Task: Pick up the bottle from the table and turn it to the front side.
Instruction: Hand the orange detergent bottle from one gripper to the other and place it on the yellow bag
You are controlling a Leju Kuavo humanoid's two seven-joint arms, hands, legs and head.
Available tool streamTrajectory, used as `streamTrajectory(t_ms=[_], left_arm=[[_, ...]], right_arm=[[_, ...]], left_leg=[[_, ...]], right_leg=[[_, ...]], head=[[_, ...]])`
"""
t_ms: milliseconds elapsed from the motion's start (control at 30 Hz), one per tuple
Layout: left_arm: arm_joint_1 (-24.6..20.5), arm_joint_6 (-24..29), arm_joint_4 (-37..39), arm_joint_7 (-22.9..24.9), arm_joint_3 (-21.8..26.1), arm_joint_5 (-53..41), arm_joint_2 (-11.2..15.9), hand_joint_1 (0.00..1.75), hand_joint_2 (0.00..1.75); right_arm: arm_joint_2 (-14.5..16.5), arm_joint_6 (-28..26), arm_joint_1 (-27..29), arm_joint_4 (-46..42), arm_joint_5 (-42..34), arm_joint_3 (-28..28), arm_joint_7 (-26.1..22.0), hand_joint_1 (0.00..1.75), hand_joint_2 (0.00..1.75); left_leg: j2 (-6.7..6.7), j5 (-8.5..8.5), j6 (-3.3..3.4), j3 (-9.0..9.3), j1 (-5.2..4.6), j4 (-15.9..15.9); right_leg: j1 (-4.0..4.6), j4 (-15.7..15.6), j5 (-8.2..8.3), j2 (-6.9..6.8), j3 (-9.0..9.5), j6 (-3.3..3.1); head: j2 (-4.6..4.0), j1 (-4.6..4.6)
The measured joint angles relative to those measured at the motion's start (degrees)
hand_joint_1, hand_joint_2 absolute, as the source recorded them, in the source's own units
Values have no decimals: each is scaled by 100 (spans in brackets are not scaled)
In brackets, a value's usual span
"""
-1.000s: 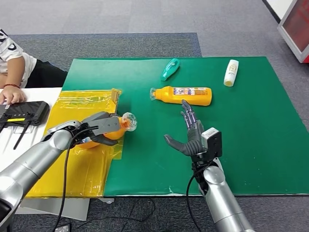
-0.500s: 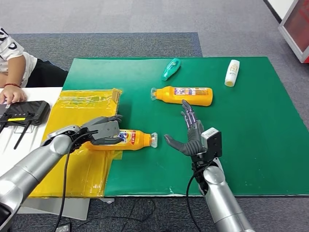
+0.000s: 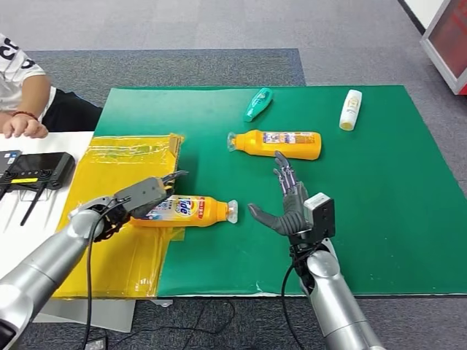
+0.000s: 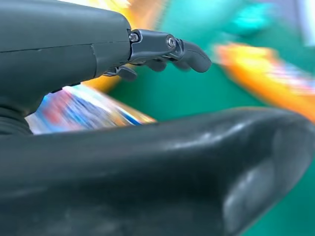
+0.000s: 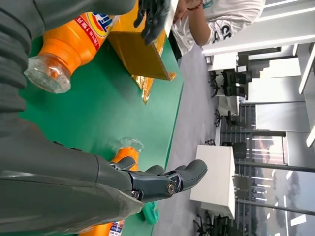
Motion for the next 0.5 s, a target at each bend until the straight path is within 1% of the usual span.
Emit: streamTrajectory(t_ms=[67,100,200,333,500], left_arm=[[379,-389,-343,-400,346,636,-5,0,0],[557,-501,-515,-512,505,823,-9,0,0],[974,-566,-889,-578,878,1002,-17,0,0],[1282,-730,-1152,-637,1219,1157,-17,0,0],[1563,-980,-1367,-792,1468,1327,-46,0,0]], right_arm=[[-1,28,-10,10,-30,38,-19,0,175],[-1,33,-15,14,-42,62,-23,0,175],[-1,17,-17,17,-71,108,-25,0,175],[-1,-7,-16,18,-88,125,-25,0,175],[-1,-22,-12,18,-92,163,-25,0,175]], left_leg=[[0,-3,1,0,0,0],[0,-5,1,0,0,0],[0,-9,1,-1,0,0],[-1,-9,1,-1,0,0],[-1,-9,1,-1,0,0]], right_leg=[[0,0,-4,0,-1,2],[0,0,-6,0,-1,3],[1,-1,-9,0,-2,3],[0,-1,-10,0,-2,4],[0,-1,-9,0,-1,3]], head=[[0,1],[0,1],[0,0],[0,-1],[0,-1]])
